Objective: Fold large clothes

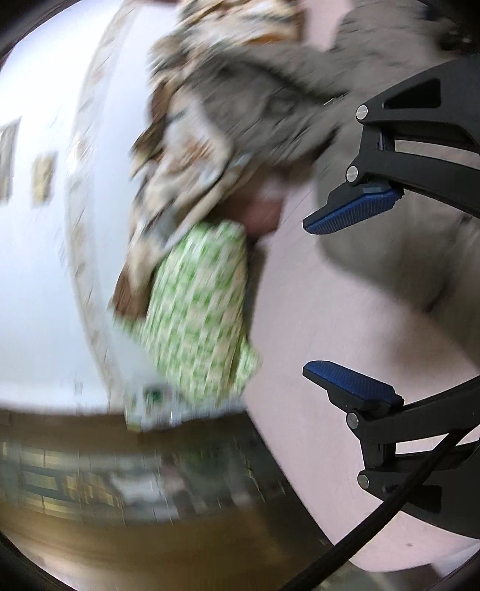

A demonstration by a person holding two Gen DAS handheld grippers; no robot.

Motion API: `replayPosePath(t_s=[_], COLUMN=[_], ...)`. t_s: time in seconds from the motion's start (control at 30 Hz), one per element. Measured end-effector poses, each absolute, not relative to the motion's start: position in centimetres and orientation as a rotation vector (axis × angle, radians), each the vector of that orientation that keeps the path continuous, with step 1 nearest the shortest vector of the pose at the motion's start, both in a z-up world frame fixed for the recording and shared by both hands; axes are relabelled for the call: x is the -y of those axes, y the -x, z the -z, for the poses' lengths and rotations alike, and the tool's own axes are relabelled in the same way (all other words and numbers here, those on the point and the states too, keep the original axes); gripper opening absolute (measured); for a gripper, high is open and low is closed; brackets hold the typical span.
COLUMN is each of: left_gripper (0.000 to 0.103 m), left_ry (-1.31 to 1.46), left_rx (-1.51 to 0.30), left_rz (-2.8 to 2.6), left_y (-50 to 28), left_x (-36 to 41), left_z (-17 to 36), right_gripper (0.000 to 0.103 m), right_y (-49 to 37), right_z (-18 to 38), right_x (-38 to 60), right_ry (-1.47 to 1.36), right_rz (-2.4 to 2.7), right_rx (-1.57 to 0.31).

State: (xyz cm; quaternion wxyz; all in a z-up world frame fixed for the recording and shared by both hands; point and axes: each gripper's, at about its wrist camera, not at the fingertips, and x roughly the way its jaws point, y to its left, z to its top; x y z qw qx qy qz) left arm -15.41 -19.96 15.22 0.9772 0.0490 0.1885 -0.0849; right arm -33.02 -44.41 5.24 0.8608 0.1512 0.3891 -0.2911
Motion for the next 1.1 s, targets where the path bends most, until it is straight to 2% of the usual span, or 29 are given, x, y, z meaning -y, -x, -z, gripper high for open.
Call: replayPosePath(t_s=[0.4, 1.1], left_gripper=[0.071, 0.071], left_ry=[0.030, 0.014], left_rx=[-0.338, -0.337], left_rz=[0.030, 0.047], left_y=[12.0, 13.6], left_x=[13.8, 14.3], left_z=[-17.6, -17.0], right_gripper=[0.072, 0.072], right_y=[32.9, 32.8], right_z=[-5.1, -5.0], right_x=[44.2, 44.1], right_ry=[-0.299, -0.291], right_rz=[0.620, 0.622], right_rx=[-0.824, -0.828])
